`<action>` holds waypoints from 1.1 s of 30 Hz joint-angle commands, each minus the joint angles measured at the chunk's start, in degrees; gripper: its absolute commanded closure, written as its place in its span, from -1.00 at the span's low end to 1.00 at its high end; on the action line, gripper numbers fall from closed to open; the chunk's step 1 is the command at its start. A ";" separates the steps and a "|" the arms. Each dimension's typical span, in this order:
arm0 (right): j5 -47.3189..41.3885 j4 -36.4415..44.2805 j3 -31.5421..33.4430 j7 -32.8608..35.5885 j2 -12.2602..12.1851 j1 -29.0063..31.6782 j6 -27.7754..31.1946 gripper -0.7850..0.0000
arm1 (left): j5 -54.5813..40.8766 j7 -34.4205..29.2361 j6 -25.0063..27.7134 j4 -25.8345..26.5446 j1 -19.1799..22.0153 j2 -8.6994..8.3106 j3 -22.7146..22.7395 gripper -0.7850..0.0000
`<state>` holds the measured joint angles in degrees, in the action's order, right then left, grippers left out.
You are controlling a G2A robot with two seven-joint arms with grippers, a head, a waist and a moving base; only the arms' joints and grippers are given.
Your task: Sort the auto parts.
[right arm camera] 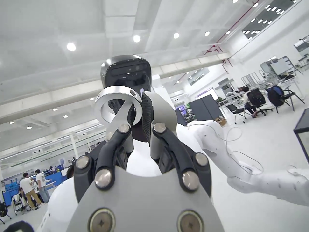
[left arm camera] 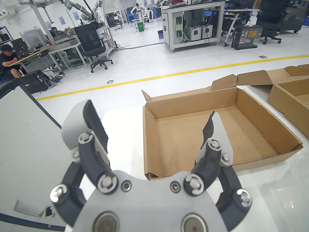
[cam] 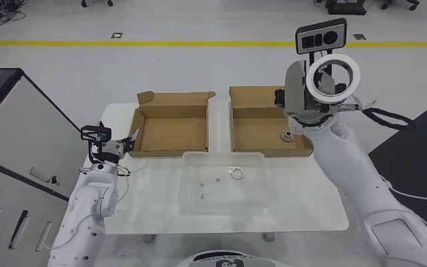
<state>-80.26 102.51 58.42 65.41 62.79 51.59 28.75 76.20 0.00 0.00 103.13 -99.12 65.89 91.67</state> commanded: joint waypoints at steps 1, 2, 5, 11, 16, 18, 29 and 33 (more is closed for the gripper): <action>0.54 -0.36 0.34 0.10 0.27 -0.02 -0.19 1.00 | 0.00 0.00 0.00 0.00 0.00 0.00 0.00 -1.00; 1.45 -0.59 0.58 0.15 0.35 -0.10 -0.36 1.00 | 0.00 0.00 0.00 0.00 0.00 0.00 0.00 -1.00; 5.51 -1.28 1.49 -0.04 0.49 -0.40 -0.92 1.00 | 0.00 0.00 0.00 0.00 0.00 0.00 0.00 -1.00; 15.87 -1.07 3.33 -1.41 0.47 -0.71 -2.44 1.00 | 0.00 0.00 0.00 0.00 0.00 0.00 0.00 -1.00; 16.82 -0.28 3.88 -2.00 0.80 0.03 -3.14 1.00 | 0.00 0.00 0.00 0.00 0.00 0.00 0.00 -1.00; 15.19 -0.09 3.82 -2.05 1.06 0.46 -3.16 1.00 | 0.00 0.00 0.00 0.00 0.00 0.00 0.00 -1.00; 8.91 -0.18 3.74 -0.59 2.10 1.43 -4.15 1.00 | 0.00 0.00 0.00 0.00 0.00 0.00 0.00 -1.00; 8.91 -0.18 3.74 -0.59 2.10 1.43 -4.15 1.00 | 0.00 0.00 0.00 0.00 0.00 0.00 0.00 -1.00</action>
<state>-71.35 102.33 62.16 64.83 64.88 53.01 24.60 76.20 0.00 0.00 103.13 -99.12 65.89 91.67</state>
